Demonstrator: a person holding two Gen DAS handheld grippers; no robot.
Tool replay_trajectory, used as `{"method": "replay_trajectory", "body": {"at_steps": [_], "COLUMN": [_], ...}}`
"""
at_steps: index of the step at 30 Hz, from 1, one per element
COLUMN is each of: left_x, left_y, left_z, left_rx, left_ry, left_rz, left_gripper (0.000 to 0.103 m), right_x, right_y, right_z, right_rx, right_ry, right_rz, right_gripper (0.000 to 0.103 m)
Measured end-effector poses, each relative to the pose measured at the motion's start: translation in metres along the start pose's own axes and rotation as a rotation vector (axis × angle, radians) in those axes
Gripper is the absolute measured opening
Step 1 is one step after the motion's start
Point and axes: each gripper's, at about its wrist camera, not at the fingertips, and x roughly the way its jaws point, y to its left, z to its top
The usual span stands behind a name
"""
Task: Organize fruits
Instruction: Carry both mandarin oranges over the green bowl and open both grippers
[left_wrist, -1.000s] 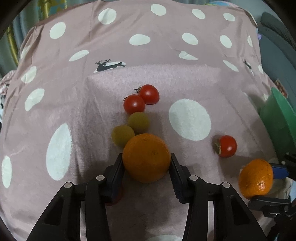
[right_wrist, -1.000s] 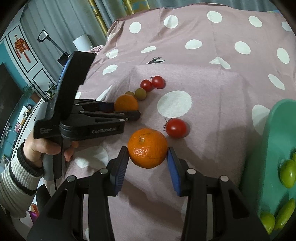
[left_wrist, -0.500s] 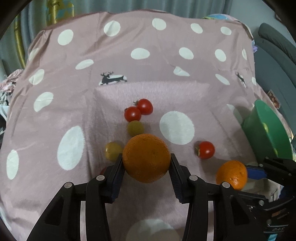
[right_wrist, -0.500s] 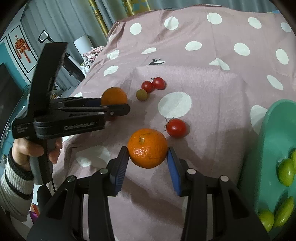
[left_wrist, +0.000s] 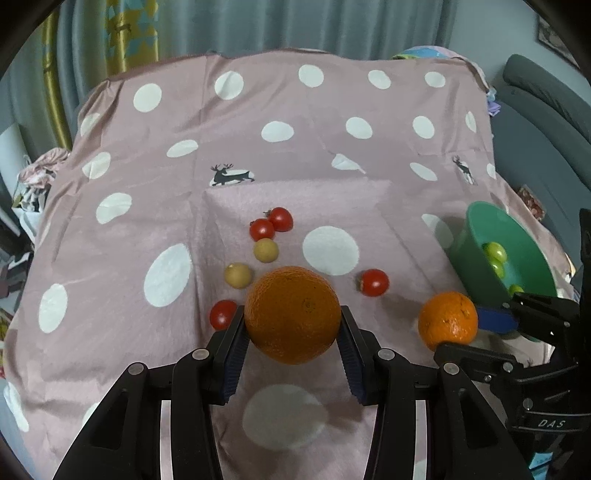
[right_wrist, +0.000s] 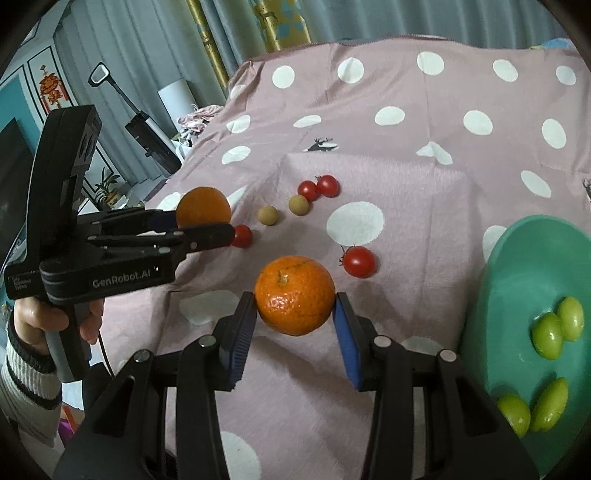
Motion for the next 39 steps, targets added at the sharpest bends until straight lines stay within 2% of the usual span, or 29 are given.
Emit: {"method": "replay_trajectory", "body": {"at_steps": [17, 25, 39], "left_x": [-0.038, -0.04, -0.029], "left_y": [-0.037, -0.061, -0.107], "left_z": [-0.003, 0.003, 0.017], "left_rx": [0.061, 0.104, 0.182], "left_ry": [-0.053, -0.059, -0.052], "left_rz": [-0.016, -0.035, -0.085], "left_gripper": [0.047, 0.047, 0.047], "right_x": [-0.044, -0.057, -0.087], "right_y": [0.003, -0.002, -0.038], "right_z": [-0.011, -0.016, -0.029], "right_rx": [0.0, 0.027, 0.103], "right_ry": [-0.083, -0.116, -0.166], "right_rz": [-0.017, -0.037, -0.095], "right_gripper": [0.043, 0.043, 0.043]}}
